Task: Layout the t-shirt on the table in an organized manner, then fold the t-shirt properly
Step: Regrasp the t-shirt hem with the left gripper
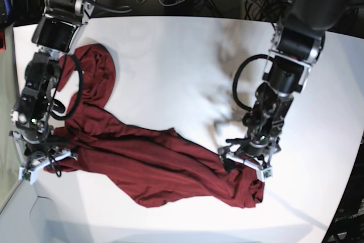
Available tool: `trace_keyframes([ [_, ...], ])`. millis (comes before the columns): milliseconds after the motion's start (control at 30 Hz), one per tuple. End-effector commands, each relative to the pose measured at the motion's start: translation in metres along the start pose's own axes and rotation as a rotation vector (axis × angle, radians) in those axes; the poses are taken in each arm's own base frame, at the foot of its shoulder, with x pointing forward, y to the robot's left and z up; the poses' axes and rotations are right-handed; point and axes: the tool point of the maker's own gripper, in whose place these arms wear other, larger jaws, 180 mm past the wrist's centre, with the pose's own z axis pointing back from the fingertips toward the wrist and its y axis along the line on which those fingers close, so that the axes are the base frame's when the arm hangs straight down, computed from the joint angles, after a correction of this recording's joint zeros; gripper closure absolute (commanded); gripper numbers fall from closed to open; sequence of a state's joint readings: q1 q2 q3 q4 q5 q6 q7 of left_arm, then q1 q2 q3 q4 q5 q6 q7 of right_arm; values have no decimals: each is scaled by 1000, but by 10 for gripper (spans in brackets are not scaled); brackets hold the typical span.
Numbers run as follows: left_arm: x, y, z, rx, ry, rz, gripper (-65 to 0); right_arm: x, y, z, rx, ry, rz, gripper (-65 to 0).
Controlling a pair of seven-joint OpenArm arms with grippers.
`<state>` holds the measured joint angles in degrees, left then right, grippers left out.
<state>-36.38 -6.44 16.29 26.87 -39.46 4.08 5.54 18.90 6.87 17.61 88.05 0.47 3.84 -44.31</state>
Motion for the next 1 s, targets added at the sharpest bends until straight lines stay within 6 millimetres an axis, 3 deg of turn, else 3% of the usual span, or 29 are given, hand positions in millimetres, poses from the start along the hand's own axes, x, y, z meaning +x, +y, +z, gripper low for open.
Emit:
trace_keyframes([
  [0,13,-6,-2,-10,-15,10,-619,27,-2,3,-1,-78,0,0],
  [133,17,-2,-2,4,-80,12,-618,27,-2,3,-1,-78,0,0],
  [233,9,1,-1,7,-74,12,-587,27,-2,3,-1,-78,0,0],
  [333,-1,5,0,13,-61,11,-467,28,-2,3,-1,-79,-1,0],
  [400,-4,8,0,20,-53,10,-354,28,-2,3,0,-79,1,0],
  [500,-4,9,0,23,-54,10,-185,27,-2,2,0,-76,1,0],
  [633,-2,10,0,25,-58,10,-14,27,-2,2,0,-76,1,0],
  [800,2,8,0,15,-65,22,-1,27,-3,3,-1,-76,0,0],
  [967,25,-23,21,-110,-78,25,-1,29,-3,4,-2,-84,5,0],
])
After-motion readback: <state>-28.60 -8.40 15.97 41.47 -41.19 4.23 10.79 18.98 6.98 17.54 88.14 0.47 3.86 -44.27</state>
